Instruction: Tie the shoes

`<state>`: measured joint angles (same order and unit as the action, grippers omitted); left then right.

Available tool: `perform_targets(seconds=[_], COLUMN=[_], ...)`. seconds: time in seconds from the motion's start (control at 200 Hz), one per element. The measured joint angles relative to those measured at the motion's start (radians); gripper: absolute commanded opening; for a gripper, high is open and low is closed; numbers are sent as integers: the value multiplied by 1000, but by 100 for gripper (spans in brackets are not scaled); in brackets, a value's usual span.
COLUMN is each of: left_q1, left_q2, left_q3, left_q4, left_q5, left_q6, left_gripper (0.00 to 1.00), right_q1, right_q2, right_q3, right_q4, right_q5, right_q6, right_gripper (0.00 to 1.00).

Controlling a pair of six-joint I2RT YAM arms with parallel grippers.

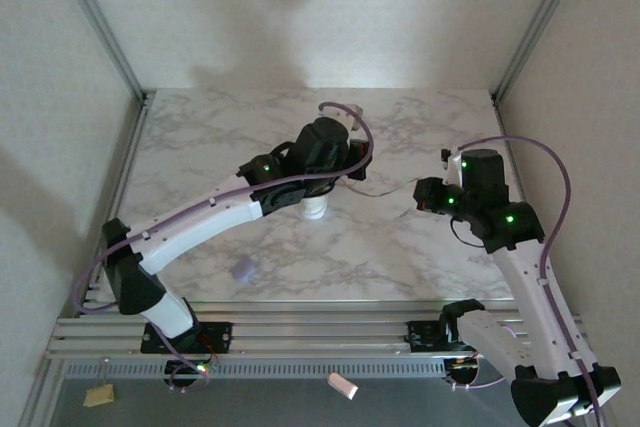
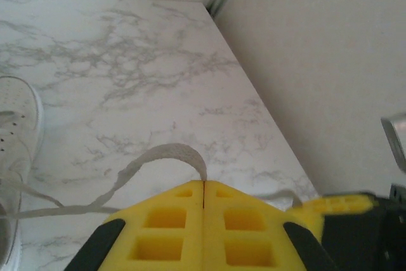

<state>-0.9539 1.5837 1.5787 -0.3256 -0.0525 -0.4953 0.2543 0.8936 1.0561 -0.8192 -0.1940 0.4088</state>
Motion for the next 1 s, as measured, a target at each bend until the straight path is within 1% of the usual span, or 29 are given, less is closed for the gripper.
perform_targets(seconds=[0.07,0.155,0.335,0.486,0.651,0.746,0.876,1.001], left_q1=[-6,-13,-27,-27,-27,-27,-27,-32], left_q2=[-30,-62,-96,-98,-97,-86,-26,27], left_q3=[-47,-108,-205,-248,-242,-201,-108,-93], left_q4=[25,59,95,116,127,123,138,149], left_q5=[29,58,90,102,109,110,132,156], left_q6=[11,26,42,44,47,48,48,47], left_gripper=[0,0,0,0,0,0,0,0], right_q1=[0,0,0,0,0,1,4,6], right_q2=[-5,-3,18,29,42,34,6,-40], right_q3=[9,39,141,176,171,143,91,66], right_q4=[-21,-34,-36,-34,-40,-41,-43,-40], right_q5=[42,64,58,12,-8,-19,-27,-24], right_q6=[9,14,-1,-38,-64,-70,-69,-61], right_gripper=[0,0,0,0,0,0,0,0])
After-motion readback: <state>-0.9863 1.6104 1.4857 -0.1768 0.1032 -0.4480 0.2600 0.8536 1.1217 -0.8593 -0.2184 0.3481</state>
